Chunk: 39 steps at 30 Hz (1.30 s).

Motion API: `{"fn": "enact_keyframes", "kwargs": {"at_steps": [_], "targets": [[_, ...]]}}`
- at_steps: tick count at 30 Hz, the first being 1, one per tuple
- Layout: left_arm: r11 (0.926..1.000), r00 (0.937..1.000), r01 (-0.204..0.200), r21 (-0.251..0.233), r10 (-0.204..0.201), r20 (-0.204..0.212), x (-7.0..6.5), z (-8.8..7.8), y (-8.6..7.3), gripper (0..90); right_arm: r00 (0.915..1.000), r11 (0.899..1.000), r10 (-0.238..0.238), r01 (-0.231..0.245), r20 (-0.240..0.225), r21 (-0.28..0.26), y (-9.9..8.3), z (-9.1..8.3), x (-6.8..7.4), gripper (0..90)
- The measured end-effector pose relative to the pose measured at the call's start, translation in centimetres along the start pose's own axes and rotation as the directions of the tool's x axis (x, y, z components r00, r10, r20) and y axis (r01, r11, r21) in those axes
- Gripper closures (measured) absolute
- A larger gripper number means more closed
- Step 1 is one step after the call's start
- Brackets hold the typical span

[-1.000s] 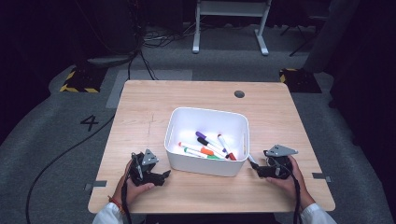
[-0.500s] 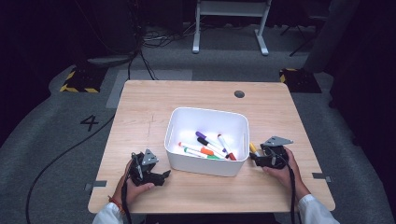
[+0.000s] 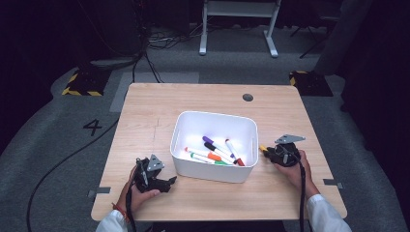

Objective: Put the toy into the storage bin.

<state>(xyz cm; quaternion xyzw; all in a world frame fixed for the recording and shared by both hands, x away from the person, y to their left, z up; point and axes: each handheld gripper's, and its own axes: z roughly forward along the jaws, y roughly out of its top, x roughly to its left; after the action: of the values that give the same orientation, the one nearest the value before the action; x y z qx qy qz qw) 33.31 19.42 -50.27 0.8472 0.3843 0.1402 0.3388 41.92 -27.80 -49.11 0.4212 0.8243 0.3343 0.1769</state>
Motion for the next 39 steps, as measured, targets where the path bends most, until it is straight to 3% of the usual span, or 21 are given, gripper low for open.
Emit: {"fn": "enact_keyframes", "kwargs": {"at_steps": [3,6,9,12,13,14,15,19,23,25,26,28,29,32,34,35,37,39], "targets": [[1.0000,1.0000,0.000,0.000,0.000,0.000,0.0,0.0,0.0,15.3,1.0000,1.000,-0.008,0.008,0.000,-0.002,-0.1,0.0,0.0,74.5],[1.0000,1.0000,0.000,0.000,0.000,0.000,0.0,0.0,0.0,15.3,0.9994,1.000,-0.014,0.013,-0.032,-0.023,-0.2,-0.5,-0.1,74.6],[1.0000,1.0000,0.000,0.000,0.000,0.000,0.0,0.0,0.0,15.3,0.9975,0.996,-0.022,0.015,-0.068,-0.089,0.1,-2.2,-0.4,74.6],[1.0000,1.0000,0.000,0.000,0.000,0.000,0.0,0.0,0.0,15.3,0.9964,0.992,-0.030,0.020,-0.079,-0.122,0.5,-3.4,-0.4,74.6],[1.0000,1.0000,0.000,0.000,0.000,0.000,0.0,0.0,0.0,15.3,0.9952,0.987,-0.052,0.038,-0.083,-0.159,1.1,-4.9,-0.3,74.6],[1.0000,1.0000,0.000,0.000,0.000,0.000,0.0,0.0,0.0,15.3,0.9952,0.987,-0.052,0.038,-0.083,-0.159,1.1,-4.9,-0.3,74.6],[1.0000,1.0000,0.000,0.000,0.000,0.000,0.0,0.0,0.0,15.3,0.9934,0.980,-0.061,0.041,-0.097,-0.196,1.8,-6.2,-0.2,74.6],[1.0000,1.0000,0.000,0.000,0.000,0.001,0.0,0.0,0.0,15.3,0.9872,0.965,-0.116,0.085,-0.110,-0.248,3.7,-8.4,0.5,74.6],[1.0000,1.0000,0.000,0.000,0.000,0.001,0.0,0.0,0.0,15.3,0.9711,0.942,-0.174,0.116,-0.163,-0.315,6.6,-10.8,1.8,74.6],[1.0000,1.0000,0.001,-0.001,-0.001,0.001,0.0,0.0,0.0,15.3,0.9672,0.936,-0.189,0.125,-0.170,-0.328,7.4,-11.3,2.2,74.6],[1.0000,1.0000,0.001,0.001,-0.001,0.003,0.0,0.0,0.0,15.3,0.9556,0.925,-0.220,0.141,-0.196,-0.352,9.2,-12.2,3.1,74.6],[1.0000,1.0000,0.000,0.000,0.000,0.002,0.0,0.0,0.0,15.3,0.9513,0.922,-0.232,0.148,-0.204,-0.358,9.8,-12.5,3.4,74.6],[1.0000,1.0000,0.001,0.001,-0.001,0.004,0.0,0.0,0.0,15.3,0.9405,0.915,-0.264,0.175,-0.214,-0.363,11.4,-13.0,4.5,74.6],[1.0000,1.0000,0.001,0.001,-0.001,0.003,0.0,0.0,0.0,15.3,0.9275,0.908,-0.297,0.201,-0.227,-0.367,13.1,-13.3,5.9,74.6],[1.0000,1.0000,0.002,0.000,-0.002,0.003,0.0,0.0,0.0,15.3,0.9274,0.912,-0.296,0.204,-0.228,-0.356,13.7,-13.2,6.4,74.6],[1.0000,1.0000,0.001,0.000,-0.001,0.003,0.0,0.0,0.0,15.3,0.9132,0.908,-0.322,0.222,-0.250,-0.355,14.9,-12.8,7.5,74.6],[1.0000,1.0000,0.001,0.000,-0.001,0.003,0.0,0.0,0.0,15.3,0.9112,0.909,-0.326,0.229,-0.252,-0.347,15.2,-12.6,7.9,74.6],[1.0000,1.0000,0.001,0.001,-0.001,0.003,0.0,0.0,0.0,15.3,0.8988,0.914,-0.345,0.256,-0.271,-0.314,16.5,-11.3,9.6,74.6]]}}
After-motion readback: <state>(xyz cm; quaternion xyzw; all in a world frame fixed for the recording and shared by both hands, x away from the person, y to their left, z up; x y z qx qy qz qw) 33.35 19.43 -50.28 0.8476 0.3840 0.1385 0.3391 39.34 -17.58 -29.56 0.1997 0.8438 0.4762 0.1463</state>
